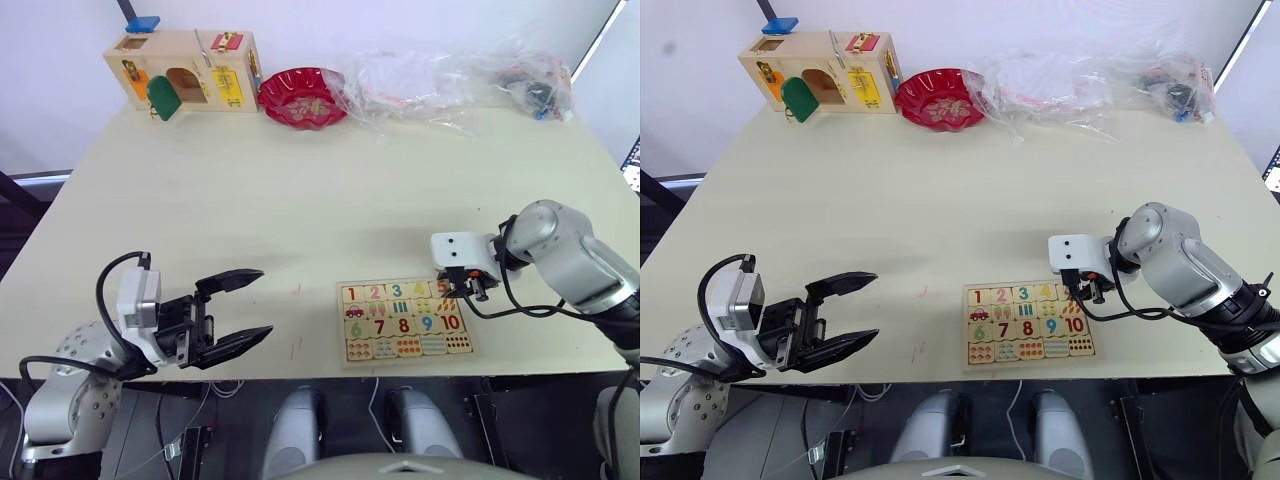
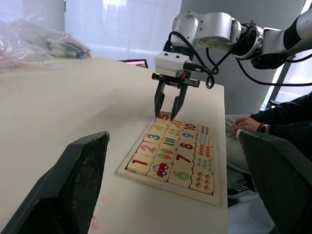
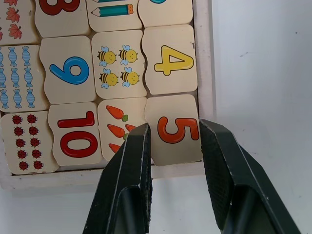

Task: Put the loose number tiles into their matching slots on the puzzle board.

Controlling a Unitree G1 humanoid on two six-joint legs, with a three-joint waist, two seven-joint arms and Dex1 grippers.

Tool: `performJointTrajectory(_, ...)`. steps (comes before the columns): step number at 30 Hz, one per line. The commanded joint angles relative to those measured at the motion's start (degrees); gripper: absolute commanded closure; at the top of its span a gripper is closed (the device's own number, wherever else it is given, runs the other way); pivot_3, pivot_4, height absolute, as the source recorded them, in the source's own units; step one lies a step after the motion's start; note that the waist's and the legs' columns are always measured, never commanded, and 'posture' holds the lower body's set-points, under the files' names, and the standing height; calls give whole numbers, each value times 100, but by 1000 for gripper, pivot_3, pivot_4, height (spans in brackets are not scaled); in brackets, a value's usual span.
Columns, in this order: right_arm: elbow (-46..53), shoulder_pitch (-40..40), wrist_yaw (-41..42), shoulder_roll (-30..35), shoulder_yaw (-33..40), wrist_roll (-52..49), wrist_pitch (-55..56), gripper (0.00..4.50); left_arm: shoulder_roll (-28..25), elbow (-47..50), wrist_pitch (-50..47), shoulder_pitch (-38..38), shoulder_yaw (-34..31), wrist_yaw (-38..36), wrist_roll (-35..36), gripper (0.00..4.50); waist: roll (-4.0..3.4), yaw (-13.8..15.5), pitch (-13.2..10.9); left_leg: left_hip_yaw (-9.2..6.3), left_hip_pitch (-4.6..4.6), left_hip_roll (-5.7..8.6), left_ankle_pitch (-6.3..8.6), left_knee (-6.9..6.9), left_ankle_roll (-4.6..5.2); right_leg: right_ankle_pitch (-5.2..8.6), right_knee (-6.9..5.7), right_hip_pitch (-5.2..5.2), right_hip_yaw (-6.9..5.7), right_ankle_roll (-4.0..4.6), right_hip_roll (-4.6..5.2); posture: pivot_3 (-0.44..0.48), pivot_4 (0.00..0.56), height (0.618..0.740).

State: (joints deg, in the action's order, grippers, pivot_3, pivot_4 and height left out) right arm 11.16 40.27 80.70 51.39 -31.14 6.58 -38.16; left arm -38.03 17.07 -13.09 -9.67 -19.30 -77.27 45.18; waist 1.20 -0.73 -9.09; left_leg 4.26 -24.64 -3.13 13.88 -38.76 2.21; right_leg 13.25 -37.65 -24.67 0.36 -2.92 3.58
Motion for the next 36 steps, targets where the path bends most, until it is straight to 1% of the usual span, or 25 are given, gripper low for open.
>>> performJointTrajectory(1,94,61,28,10,35,26,31,3587,-38,193,23,-9,-94,19,124,0,0,0,0,0,0,0,0,0,0,0,0,0,0,0,0,0,150,740)
performJointTrajectory(12,110,66,25,17,50,22,17,3587,-7,163,70,-29,-76,-20,99,0,0,0,0,0,0,0,0,0,0,0,0,0,0,0,0,0,150,740)
performJointTrajectory(25,151,68,39,39,64,11,-16,3587,-42,447,-218,201,42,311,165,0,0,1,0,1,0,0,0,0,0,0,0,0,0,0,0,0,150,740)
performJointTrajectory(36,148,77,48,34,64,7,-4,3587,-19,462,-231,191,51,319,141,0,0,1,0,0,0,0,0,0,0,0,0,0,0,0,0,0,150,740)
